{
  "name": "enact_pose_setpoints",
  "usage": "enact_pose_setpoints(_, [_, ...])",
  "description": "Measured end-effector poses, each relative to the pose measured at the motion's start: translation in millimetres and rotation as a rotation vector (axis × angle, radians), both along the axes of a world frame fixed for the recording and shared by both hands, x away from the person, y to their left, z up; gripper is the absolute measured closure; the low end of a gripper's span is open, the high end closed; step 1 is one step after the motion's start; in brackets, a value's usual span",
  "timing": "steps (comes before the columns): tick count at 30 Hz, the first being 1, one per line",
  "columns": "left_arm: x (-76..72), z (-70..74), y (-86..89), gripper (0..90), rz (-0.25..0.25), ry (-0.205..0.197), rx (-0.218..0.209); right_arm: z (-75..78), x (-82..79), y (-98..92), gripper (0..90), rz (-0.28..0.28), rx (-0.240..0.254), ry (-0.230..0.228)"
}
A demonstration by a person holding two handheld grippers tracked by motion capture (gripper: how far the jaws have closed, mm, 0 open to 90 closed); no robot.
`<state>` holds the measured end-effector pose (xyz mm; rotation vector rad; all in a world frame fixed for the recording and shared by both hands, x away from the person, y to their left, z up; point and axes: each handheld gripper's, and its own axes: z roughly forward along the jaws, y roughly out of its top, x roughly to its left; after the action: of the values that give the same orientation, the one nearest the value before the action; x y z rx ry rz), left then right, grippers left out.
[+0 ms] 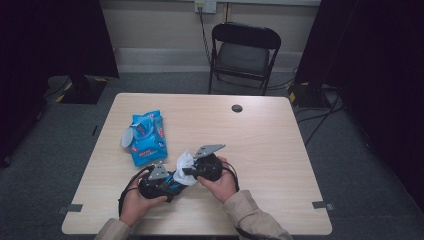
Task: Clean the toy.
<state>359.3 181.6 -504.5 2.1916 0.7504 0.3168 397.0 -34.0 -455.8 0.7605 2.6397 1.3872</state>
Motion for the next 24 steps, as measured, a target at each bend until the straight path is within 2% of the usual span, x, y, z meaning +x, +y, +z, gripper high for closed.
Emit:
enact_pose_setpoints(7, [0.0,0.0,0.0,24.2,0.001,-0.001,0.000,-18.3,-4.9,28.8,87.2,0.032,0.001,0.020])
enact_pose_setpoints(10, [0.0,-0.1,-0.1,24.2,0.001,0.000,-0.002,-22.5,-4.9,35.5,87.1,0.049,0.029,0.030])
enact_pose_setpoints(14, [0.0,-0.1,0.0,24.2,0.000,0.000,-0.001,-25.1,-9.0,41.8,87.1,0.078,0.044,0.011])
enact_pose_setpoints(18, [0.0,0.0,0.0,24.2,0.000,0.000,0.000,-22.9,-9.1,39.6,87.1,0.074,0.014,-0.019])
enact_pose_setpoints(24, [0.0,0.0,0.0,24.2,0.000,0.001,0.000,-20.5,2.9,17.4,87.2,0.016,0.003,-0.016])
